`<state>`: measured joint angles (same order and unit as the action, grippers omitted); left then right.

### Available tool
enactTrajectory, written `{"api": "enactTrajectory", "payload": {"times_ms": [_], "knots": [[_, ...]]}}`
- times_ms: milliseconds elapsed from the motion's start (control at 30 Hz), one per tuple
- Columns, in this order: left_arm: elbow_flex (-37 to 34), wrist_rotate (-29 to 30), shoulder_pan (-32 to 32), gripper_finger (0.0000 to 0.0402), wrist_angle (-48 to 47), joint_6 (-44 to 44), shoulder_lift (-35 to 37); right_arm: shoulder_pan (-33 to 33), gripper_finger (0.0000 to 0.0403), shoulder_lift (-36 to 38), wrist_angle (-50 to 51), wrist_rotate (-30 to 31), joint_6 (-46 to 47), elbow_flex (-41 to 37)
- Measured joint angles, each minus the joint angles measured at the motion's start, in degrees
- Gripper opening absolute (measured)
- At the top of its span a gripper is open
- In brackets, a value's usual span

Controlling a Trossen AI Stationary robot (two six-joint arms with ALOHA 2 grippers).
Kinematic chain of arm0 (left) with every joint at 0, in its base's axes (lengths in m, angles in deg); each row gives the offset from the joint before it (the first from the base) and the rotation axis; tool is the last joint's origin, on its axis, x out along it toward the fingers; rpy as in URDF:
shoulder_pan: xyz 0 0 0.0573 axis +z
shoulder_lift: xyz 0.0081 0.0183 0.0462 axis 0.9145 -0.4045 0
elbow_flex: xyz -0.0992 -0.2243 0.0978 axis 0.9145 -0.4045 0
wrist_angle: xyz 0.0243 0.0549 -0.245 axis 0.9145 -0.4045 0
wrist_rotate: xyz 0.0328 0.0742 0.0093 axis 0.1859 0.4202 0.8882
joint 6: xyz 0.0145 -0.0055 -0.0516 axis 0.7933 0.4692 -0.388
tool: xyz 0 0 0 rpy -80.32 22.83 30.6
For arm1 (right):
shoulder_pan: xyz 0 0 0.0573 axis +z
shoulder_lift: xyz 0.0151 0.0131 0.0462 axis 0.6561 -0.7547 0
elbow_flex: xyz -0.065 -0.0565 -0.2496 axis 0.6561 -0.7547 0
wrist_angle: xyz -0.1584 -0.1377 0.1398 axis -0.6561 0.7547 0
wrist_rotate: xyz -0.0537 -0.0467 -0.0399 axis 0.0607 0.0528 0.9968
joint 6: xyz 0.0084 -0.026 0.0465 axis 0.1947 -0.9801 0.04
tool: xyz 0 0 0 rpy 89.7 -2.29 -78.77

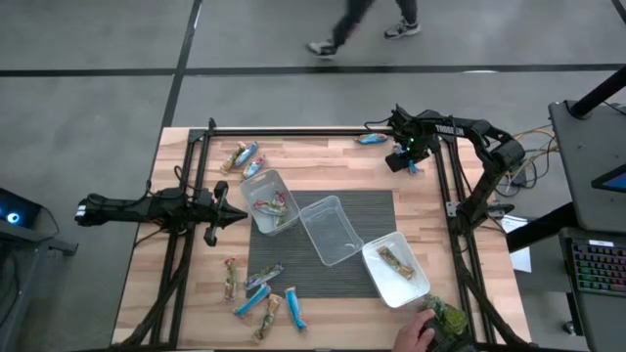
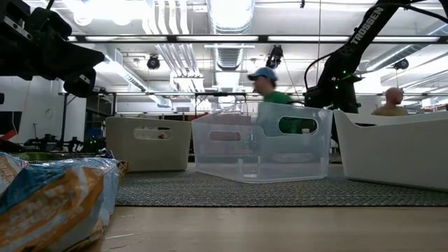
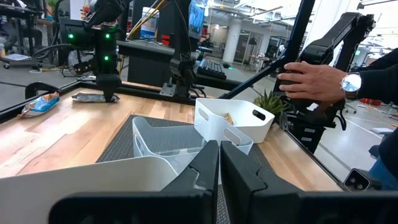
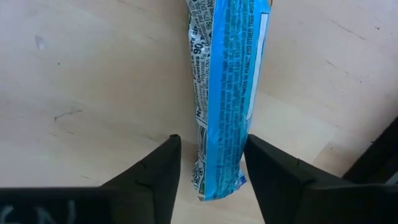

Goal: Pick and place Granola Bars by type
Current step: Put the blue granola bar into the transparent bin

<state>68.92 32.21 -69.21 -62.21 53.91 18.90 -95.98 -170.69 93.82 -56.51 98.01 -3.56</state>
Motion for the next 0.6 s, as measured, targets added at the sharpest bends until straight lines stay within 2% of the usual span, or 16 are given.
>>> {"api": "enactTrajectory", "payload": {"times_ms": [600], "knots": [[0.01, 0.0, -0.01, 0.0, -0.01, 0.0, 0.0, -0.02, 0.0101, 0.0, 0.2, -0.07, -0.36, 0.0]]}}
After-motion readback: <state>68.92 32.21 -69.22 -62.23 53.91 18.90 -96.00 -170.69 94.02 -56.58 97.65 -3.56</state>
